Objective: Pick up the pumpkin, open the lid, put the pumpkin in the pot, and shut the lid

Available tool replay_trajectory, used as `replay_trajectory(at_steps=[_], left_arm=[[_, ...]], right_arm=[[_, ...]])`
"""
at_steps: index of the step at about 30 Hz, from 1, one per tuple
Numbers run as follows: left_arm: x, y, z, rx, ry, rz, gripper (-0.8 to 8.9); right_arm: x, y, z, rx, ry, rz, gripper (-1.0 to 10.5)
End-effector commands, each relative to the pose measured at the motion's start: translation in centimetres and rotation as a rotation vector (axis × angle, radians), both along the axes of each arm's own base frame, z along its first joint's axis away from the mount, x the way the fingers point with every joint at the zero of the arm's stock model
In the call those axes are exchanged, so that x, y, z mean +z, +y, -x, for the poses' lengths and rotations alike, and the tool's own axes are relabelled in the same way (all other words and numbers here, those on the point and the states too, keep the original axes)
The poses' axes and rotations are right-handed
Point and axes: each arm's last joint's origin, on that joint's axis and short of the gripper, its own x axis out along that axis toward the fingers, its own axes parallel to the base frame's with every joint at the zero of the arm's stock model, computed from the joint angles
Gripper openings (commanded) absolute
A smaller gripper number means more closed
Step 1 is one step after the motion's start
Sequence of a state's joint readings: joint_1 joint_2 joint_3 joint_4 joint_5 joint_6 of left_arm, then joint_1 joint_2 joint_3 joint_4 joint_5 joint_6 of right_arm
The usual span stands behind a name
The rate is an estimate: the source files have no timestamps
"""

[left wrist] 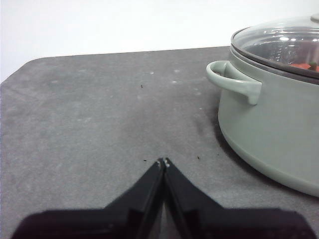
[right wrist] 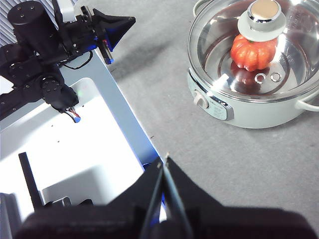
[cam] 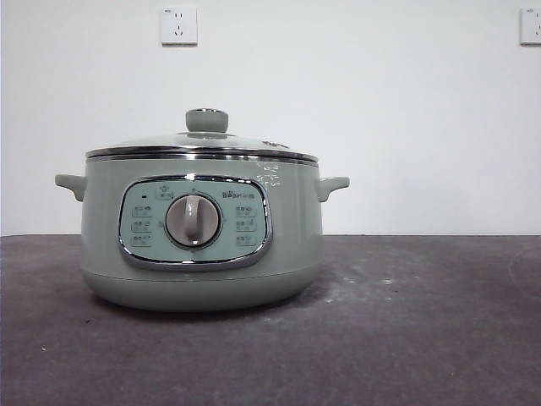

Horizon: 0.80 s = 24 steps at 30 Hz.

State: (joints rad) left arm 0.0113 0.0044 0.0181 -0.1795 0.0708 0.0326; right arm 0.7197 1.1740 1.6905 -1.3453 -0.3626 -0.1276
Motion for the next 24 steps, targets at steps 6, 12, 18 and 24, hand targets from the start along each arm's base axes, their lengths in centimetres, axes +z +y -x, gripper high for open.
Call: replay_trajectory(at_steps=[6, 12, 18, 24], left_arm=[[-0.5, 0.0, -0.1, 0.0, 0.015, 0.008, -0.02], [-0.5, 0.0, -0.1, -0.003, 0.015, 0.008, -0.02], [-0.5, 0.0, -0.1, -0.003, 0.015, 0.008, -0.02], [-0.5, 0.0, -0.1, -0.003, 0.015, 0.008, -0.02]], right_arm=[[0.4, -0.8, 0.3, -0.007, -0.045, -0.007, 0.0], [3.0, -6.5, 2.7, -0.165, -0.321, -0.251, 0.0], [-1.2, -9.8, 6.0, -0.468, -0.593, -0.266, 0.0], [-7.6, -10.0, 5.2, -0.498, -0.725, -0.309, 0.0]])
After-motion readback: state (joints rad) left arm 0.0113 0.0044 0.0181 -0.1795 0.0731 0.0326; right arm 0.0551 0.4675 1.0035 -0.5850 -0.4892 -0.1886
